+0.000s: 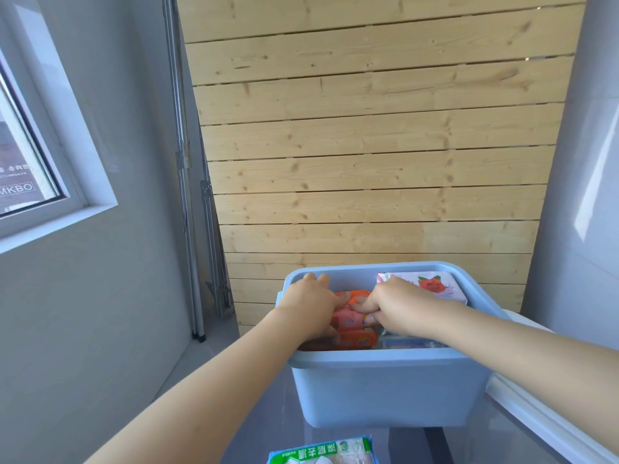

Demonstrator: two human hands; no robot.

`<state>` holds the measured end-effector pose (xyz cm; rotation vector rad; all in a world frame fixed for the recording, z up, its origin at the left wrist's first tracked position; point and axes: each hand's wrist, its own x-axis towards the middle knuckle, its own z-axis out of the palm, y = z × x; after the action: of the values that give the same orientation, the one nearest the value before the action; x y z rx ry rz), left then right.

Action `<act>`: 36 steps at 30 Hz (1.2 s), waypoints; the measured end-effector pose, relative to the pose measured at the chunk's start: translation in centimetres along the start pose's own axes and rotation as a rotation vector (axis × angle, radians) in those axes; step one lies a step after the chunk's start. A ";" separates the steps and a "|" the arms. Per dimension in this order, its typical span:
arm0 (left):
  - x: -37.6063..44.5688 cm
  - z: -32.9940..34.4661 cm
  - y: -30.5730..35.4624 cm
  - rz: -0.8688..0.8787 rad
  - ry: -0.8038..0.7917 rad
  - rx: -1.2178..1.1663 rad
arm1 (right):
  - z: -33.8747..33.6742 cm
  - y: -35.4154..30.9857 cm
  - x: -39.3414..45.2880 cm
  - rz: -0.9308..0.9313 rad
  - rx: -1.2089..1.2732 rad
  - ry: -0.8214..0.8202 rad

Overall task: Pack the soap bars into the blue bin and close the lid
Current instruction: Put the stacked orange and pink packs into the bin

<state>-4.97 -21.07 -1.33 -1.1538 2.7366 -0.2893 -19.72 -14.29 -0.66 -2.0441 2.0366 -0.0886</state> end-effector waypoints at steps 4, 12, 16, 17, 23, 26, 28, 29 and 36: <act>-0.2 0.0 -0.7 -0.027 0.007 -0.186 | 0.6 0.5 -0.4 -0.010 0.066 0.046; 0.2 -0.2 -0.4 -0.031 0.005 -0.115 | 0.6 0.9 -0.2 -0.042 0.066 0.066; 0.3 -0.1 -0.4 -0.019 -0.008 -0.065 | 0.9 1.1 -0.4 -0.061 0.052 0.034; 0.4 -0.1 -0.4 -0.020 -0.010 -0.070 | 0.9 1.2 -0.5 -0.057 0.056 0.023; -0.1 0.1 -0.2 -0.071 0.042 -0.220 | 1.0 1.0 -0.7 -0.027 0.127 0.131; -0.4 0.3 -0.4 -0.154 0.180 -0.497 | 1.1 1.1 -0.9 -0.048 0.257 0.232; -0.3 0.1 -0.4 -0.182 0.261 -0.616 | 1.0 1.2 -1.0 -0.069 0.334 0.256; -0.4 0.0 -0.3 -0.181 0.286 -0.648 | 0.9 1.3 -1.0 -0.070 0.359 0.261; -3.7 -1.6 0.9 -0.138 0.412 -0.823 | -0.3 0.8 -3.5 -0.014 0.456 0.439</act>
<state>-3.36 -17.57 0.23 -1.6003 3.2399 0.7465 -20.61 -10.86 -0.05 -1.8552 1.9812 -0.9847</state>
